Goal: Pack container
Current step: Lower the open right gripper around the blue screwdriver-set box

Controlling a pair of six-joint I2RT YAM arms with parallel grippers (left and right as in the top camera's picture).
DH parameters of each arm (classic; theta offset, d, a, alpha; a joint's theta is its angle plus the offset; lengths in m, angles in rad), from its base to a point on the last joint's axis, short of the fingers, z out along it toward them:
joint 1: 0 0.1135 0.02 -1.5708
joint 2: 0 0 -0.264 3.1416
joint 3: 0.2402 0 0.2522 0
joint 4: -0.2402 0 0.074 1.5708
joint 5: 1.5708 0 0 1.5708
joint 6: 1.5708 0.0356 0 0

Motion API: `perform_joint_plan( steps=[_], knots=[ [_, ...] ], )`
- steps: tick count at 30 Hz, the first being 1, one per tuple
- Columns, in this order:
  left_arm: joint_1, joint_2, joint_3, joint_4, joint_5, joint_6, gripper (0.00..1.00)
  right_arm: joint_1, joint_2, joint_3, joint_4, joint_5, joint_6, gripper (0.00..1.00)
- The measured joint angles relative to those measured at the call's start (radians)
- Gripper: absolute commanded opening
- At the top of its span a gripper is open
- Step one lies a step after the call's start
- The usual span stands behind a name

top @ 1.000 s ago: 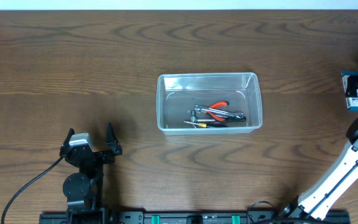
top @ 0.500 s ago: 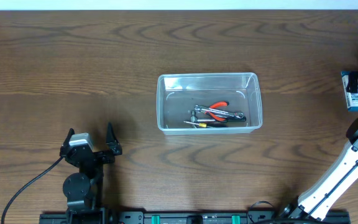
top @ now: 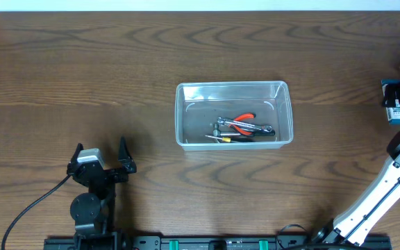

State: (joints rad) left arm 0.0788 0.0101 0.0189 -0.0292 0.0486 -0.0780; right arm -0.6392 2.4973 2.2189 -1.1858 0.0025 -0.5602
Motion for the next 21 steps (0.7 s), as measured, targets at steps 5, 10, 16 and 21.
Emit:
perform_joint_plan(
  steps=[5,10,16,21],
  knots=[
    [0.0,0.0,0.0,0.0,0.0,0.0,0.98,-0.019,0.0,0.0,-0.002,-0.002,-0.001,0.99],
    [0.0,0.0,0.0,0.0,0.0,0.0,0.98,-0.031,0.0,0.001,-0.003,-0.011,-0.001,0.99],
    [0.0,0.0,0.0,0.0,0.0,0.0,0.98,-0.032,0.0,0.002,-0.002,-0.018,-0.002,0.99],
    [0.0,0.0,0.0,0.0,0.0,0.0,0.98,-0.032,0.002,0.002,0.002,-0.034,-0.013,0.99]
  ],
)
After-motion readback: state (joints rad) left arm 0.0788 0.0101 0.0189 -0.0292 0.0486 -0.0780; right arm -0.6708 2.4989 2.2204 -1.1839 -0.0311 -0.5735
